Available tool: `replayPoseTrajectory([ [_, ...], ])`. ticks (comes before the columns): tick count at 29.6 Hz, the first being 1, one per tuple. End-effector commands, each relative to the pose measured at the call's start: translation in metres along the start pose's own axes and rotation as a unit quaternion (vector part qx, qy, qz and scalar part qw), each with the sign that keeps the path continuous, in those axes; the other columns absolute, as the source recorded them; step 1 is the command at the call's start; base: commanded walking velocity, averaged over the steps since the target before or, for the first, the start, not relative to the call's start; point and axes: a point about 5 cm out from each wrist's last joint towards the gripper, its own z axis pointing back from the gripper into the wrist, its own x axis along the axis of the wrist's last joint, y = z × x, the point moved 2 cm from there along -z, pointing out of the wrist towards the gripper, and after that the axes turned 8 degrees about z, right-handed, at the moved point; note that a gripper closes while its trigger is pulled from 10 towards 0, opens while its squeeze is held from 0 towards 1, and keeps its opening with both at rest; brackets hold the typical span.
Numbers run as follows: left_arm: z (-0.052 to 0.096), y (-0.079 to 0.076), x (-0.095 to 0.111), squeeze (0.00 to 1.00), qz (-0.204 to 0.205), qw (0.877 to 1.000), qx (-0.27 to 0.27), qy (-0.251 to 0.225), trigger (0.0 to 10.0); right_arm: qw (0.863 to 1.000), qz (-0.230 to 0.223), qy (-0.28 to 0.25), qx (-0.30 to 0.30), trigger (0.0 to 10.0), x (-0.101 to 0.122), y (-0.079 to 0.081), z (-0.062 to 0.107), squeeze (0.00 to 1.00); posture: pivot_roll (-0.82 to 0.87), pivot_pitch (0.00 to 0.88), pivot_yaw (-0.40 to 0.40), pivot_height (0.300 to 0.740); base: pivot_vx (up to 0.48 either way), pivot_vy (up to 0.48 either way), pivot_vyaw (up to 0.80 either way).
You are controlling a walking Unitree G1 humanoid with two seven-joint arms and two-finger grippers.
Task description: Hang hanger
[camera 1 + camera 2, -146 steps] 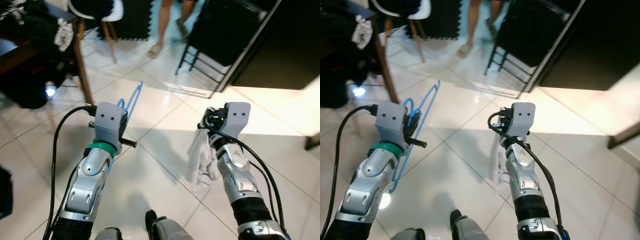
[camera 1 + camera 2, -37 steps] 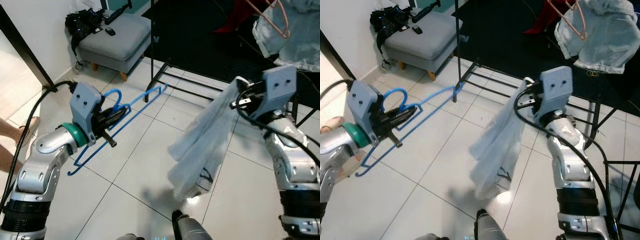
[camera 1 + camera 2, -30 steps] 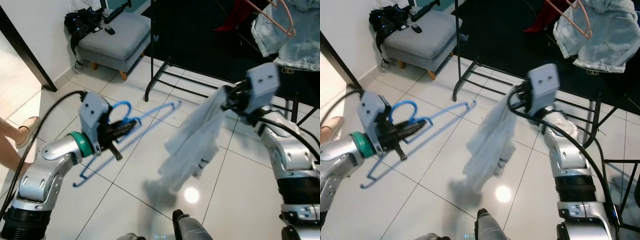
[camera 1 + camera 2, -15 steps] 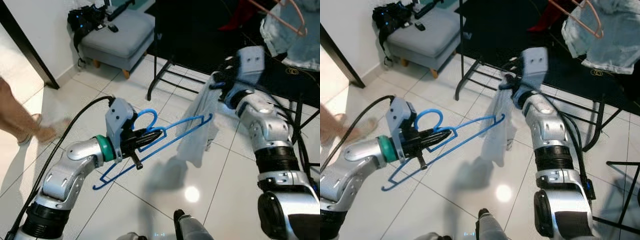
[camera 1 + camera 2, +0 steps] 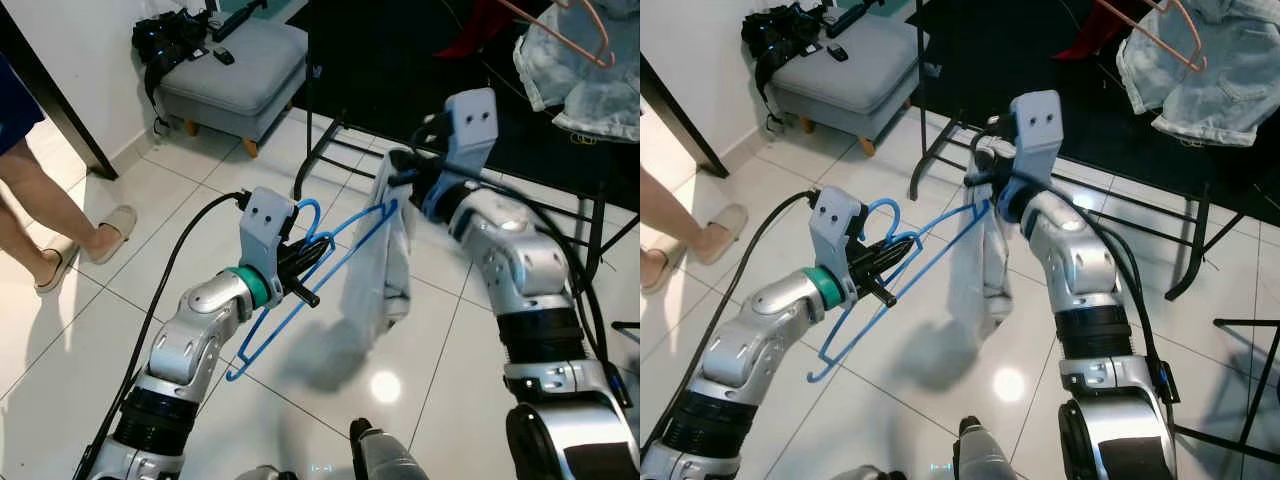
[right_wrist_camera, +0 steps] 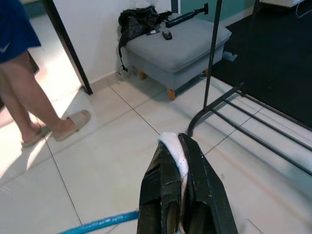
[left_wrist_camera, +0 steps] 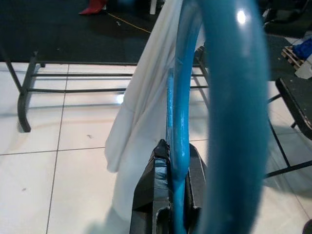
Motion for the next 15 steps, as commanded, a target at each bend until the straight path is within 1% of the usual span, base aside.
replayPoseTrajectory([
  [1,0.003,0.015,0.004,0.00,-0.010,0.999,0.042,-0.009,10.0,1.000,0.031,-0.005,-0.003,10.0,0.000,0.002,0.001,0.00,-0.09,0.114,0.109,0.737,0.000,0.000,0.00],
  [3,0.013,0.034,0.010,0.00,-0.033,0.996,0.084,-0.011,10.0,0.997,0.072,0.004,-0.022,10.0,-0.002,-0.007,0.005,0.00,-0.09,0.118,0.117,0.737,0.000,0.000,0.00],
  [5,0.020,0.043,0.015,0.00,-0.042,0.994,0.102,-0.015,10.0,0.996,0.086,0.012,-0.029,10.0,-0.004,-0.012,0.008,0.00,-0.09,0.118,0.117,0.737,0.000,0.000,0.00],
  [6,0.025,0.049,0.018,0.00,-0.049,0.992,0.111,-0.014,10.0,0.994,0.101,0.015,-0.035,10.0,-0.005,-0.015,0.011,0.00,-0.08,0.119,0.117,0.737,0.000,0.000,0.00],
  [7,0.025,0.049,0.018,0.00,-0.049,0.992,0.111,-0.014,10.0,0.994,0.101,0.015,-0.035,10.0,-0.005,-0.015,0.011,0.00,-0.08,0.119,0.117,0.737,0.000,0.000,0.00],
  [8,0.034,0.059,0.020,0.00,-0.064,0.989,0.131,-0.011,10.0,0.993,0.111,0.023,-0.038,10.0,-0.006,-0.019,0.015,0.00,-0.08,0.119,0.117,0.737,0.000,0.000,0.00],
  [9,0.039,0.064,0.022,0.00,-0.073,0.988,0.137,-0.009,10.0,0.990,0.131,0.026,-0.042,10.0,-0.006,-0.022,0.017,0.00,-0.08,0.119,0.117,0.737,0.000,0.000,0.00],
  [11,0.044,0.069,0.024,0.00,-0.083,0.985,0.150,-0.007,10.0,0.989,0.136,0.028,-0.042,10.0,-0.006,-0.024,0.019,0.00,-0.08,0.119,0.117,0.737,0.000,0.000,0.00],
  [15,0.045,0.073,0.025,0.00,-0.086,0.983,0.159,-0.009,10.0,0.989,0.138,0.028,-0.036,10.0,-0.006,-0.024,0.021,0.00,-0.07,0.116,0.115,0.737,0.000,0.000,0.00],
])
